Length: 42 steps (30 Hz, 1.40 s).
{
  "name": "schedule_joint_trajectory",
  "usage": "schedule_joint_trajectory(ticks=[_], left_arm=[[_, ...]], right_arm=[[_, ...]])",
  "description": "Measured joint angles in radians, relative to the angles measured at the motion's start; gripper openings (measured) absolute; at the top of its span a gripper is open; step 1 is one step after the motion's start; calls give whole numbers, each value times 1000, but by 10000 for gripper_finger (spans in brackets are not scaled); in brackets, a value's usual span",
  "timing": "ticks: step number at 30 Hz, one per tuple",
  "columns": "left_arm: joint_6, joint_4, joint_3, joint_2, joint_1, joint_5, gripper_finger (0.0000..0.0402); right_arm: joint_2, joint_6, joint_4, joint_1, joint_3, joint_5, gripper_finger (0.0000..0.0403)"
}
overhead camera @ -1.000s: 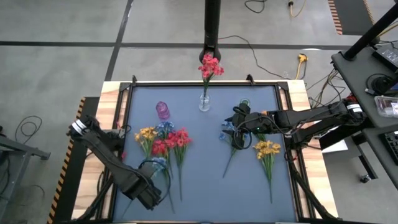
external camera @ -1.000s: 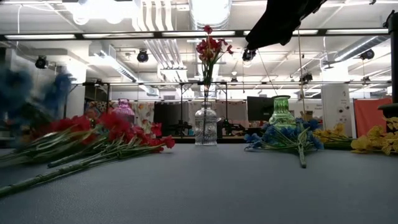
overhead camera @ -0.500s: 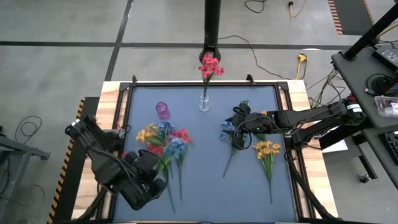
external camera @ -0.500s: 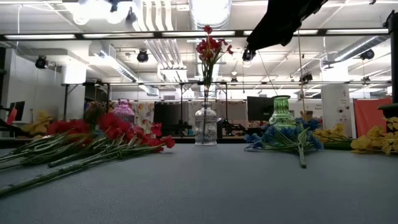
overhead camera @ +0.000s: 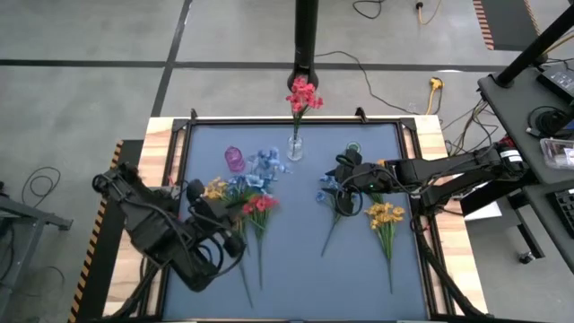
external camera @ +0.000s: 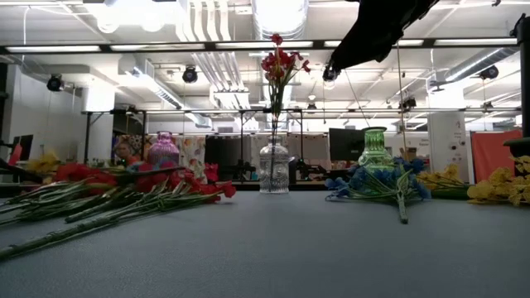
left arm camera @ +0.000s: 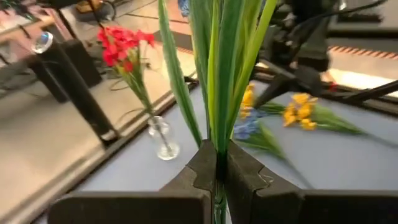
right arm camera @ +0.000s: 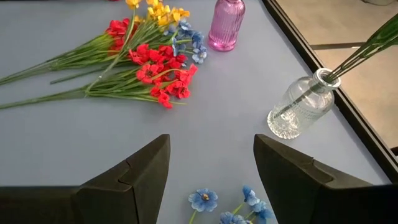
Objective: Sort flowers into vase by color
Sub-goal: Put the left blue flower into the purple vase
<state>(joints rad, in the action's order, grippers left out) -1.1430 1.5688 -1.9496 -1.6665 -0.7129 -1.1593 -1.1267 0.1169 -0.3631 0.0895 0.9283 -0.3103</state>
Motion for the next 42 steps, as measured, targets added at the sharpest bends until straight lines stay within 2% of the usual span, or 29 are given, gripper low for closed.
schedule_joint_trajectory(ticks=[7, 11, 13, 16, 19, 21, 23, 27, 30, 34, 39, 42], left_arm=[[143, -3, 19, 5, 104, 0, 1], [208, -16, 60, 36, 164, 64, 0], [259, -73, 103, 59, 190, 107, 0], [420, -281, 221, 114, 203, 167, 0], [634, -586, 395, 196, 205, 254, 0], [725, -769, 523, 263, 207, 280, 0], [750, -887, 645, 343, 218, 272, 0], [781, -1110, 865, 501, 268, 160, 0], [897, -1305, 1010, 591, 321, 128, 0], [1157, -1617, 1187, 676, 409, 135, 0], [1473, -1952, 1361, 760, 548, 225, 0], [1519, -2062, 1442, 820, 664, 297, 0]], right_arm=[[0, -5, 0, 0, 0, 0, 224], [0, -5, 0, 0, -1, 0, 224], [0, -5, 0, 0, -1, 0, 224], [0, -5, 0, 0, -2, -1, 224], [0, -9, 0, 0, -6, -1, 224], [0, -11, 0, 0, -9, -1, 224], [0, -12, 0, 0, -13, -1, 224], [0, -12, 0, 0, -17, -1, 224], [0, -12, 1, 0, -18, -4, 224], [0, -12, 3, 0, -18, -4, 224], [0, -12, 9, 0, -18, -4, 224], [0, -6, 9, 0, -18, -4, 224]])
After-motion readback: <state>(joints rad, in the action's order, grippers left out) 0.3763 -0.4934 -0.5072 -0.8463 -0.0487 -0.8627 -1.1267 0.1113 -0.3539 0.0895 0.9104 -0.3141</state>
